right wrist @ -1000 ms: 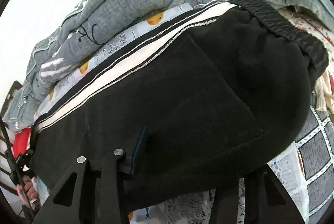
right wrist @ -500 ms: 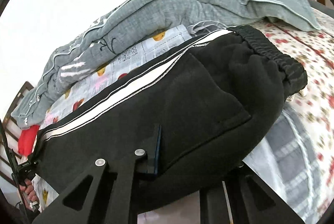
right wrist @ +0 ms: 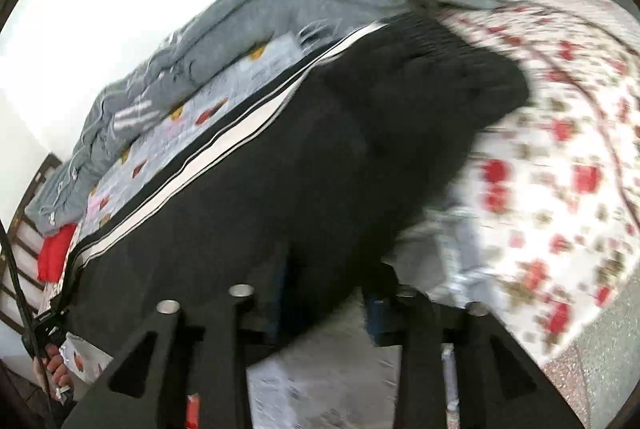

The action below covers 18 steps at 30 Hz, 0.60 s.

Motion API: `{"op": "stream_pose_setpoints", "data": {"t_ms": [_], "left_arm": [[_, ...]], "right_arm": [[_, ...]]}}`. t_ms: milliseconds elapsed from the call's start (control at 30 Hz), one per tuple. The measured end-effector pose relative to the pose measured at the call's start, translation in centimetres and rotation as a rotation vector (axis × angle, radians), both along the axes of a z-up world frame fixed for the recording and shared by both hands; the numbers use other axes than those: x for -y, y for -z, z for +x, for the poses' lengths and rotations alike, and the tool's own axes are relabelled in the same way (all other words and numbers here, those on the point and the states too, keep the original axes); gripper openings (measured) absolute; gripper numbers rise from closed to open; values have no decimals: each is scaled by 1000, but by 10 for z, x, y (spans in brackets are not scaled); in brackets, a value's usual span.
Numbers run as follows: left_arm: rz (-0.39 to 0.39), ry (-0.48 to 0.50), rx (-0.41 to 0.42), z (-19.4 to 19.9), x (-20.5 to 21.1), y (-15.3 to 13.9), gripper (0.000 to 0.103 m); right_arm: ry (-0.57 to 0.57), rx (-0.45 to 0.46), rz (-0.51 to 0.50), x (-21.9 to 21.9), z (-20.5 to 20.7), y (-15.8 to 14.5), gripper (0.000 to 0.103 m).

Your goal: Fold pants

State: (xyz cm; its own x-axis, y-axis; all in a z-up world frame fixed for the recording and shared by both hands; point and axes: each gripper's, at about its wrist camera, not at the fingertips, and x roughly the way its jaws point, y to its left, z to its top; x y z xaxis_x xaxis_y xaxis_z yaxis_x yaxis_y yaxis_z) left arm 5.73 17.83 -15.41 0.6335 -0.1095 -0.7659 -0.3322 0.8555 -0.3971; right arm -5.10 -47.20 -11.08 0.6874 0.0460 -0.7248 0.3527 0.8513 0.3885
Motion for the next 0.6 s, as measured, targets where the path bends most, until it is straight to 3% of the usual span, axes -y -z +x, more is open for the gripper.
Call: {"op": "stream_pose_setpoints", "data": {"t_ms": [33, 133, 233, 300, 333, 367, 433, 533, 600], "left_arm": [[43, -16, 2, -4, 2, -4, 56], [100, -15, 20, -13, 7, -15, 56], [88, -26, 26, -17, 11, -19, 57], [64, -38, 27, -20, 13, -18, 57], [59, -40, 26, -20, 15, -18, 57], [57, -40, 27, -22, 17, -18, 57], [64, -37, 27, -25, 20, -19, 57], [77, -19, 49, -33, 23, -24, 57], [89, -28, 82, -42, 21, -30, 57]], "right_arm": [[5, 9, -11, 4, -3, -3, 46], [47, 37, -29, 22, -4, -11, 49], [118, 45, 56, 50, 12, -1, 69], [154, 29, 160, 67, 26, 12, 69], [158, 25, 196, 73, 33, 16, 65], [158, 30, 204, 77, 41, 17, 43], [147, 51, 119, 76, 47, 4, 19], [120, 140, 21, 73, 41, -22, 18], [136, 85, -8, 71, 45, -20, 23]]}}
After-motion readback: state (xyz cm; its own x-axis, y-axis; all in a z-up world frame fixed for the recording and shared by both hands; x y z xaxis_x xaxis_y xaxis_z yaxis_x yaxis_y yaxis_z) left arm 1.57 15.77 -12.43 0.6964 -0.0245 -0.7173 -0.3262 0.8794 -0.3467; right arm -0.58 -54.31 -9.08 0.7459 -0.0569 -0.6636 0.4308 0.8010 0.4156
